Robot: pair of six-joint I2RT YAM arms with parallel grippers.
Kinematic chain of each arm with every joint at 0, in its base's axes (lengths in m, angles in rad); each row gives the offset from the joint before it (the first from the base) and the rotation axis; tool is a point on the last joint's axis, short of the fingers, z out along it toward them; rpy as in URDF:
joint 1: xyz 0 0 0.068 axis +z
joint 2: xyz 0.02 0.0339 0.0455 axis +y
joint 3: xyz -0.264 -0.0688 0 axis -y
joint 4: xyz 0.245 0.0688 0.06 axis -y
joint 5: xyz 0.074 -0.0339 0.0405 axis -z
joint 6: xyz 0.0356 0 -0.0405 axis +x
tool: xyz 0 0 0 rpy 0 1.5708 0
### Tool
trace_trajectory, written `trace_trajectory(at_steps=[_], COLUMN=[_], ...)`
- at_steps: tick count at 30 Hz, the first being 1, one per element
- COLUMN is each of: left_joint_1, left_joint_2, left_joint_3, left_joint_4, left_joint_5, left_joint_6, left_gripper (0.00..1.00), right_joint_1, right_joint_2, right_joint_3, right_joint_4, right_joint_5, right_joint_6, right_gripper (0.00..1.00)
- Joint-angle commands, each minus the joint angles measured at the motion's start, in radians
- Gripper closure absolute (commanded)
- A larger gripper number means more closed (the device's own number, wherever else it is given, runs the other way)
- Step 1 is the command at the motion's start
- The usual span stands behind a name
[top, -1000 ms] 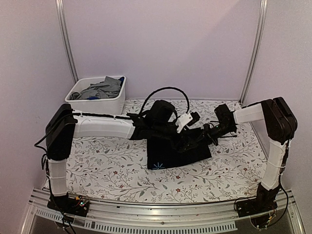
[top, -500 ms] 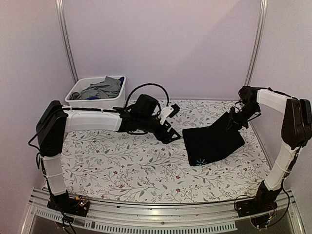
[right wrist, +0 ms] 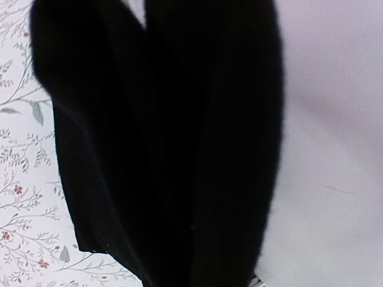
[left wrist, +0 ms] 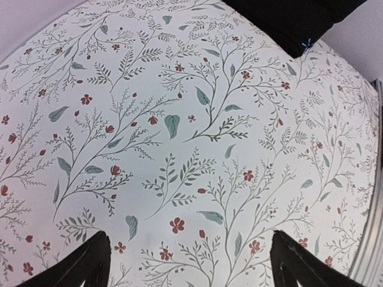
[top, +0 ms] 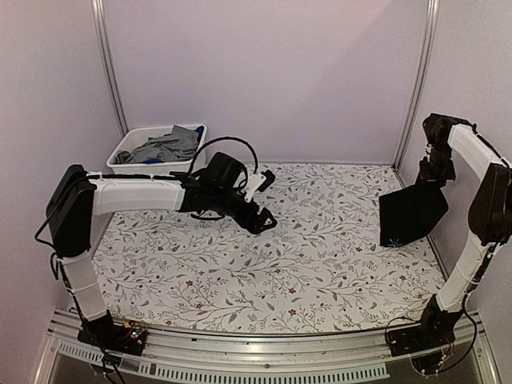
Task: Fold and stack the mixed laundry pile
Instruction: Turn over the square-folded T-shirt at the center of the board.
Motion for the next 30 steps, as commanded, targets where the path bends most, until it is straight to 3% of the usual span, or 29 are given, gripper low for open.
trace_trajectory(at_steps=[1,5,10,18,24,30], left_joint_1=[0.013,0.015,0.036,0.118,0.179,0.221], left_joint_2=[-0.078,-0.094,-0.102,-0.159,-0.253,-0.313], left_joint_3=[-0.057,-0.087,-0.094,-0.137,-0.227,-0.288], left_joint_4=[-0.019,-0.051,-0.098,-0.112,-0.054,-0.010], left_joint_5=[-0.021,-0.074,-0.135,-0.092,-0.015,0.019], left_joint_6=[-0.033,-0.017,0.000,-0.057,-0.111,-0.180], left_gripper=[0.08,0.07,0.06,0.05,0.04,0.02], right_joint_1=[0.001,0.065,0.295,0.570,0.698,0.746], right_joint_2=[-0.004,0.068,0.246,0.541,0.691,0.720], right_joint_3=[0.157,0.265,0.285,0.447,0.592,0.589], right_joint_4=[0.000,-0.009,-0.055,-0.102,-0.071,0.116], right_joint_5=[0.270,0.284,0.212,-0.040,-0.318,-0.731], right_joint_6=[-0.051,-0.061,-0.035,0.033,0.079,0.182], right_gripper=[1.00,1.00,1.00,1.00,1.00,1.00])
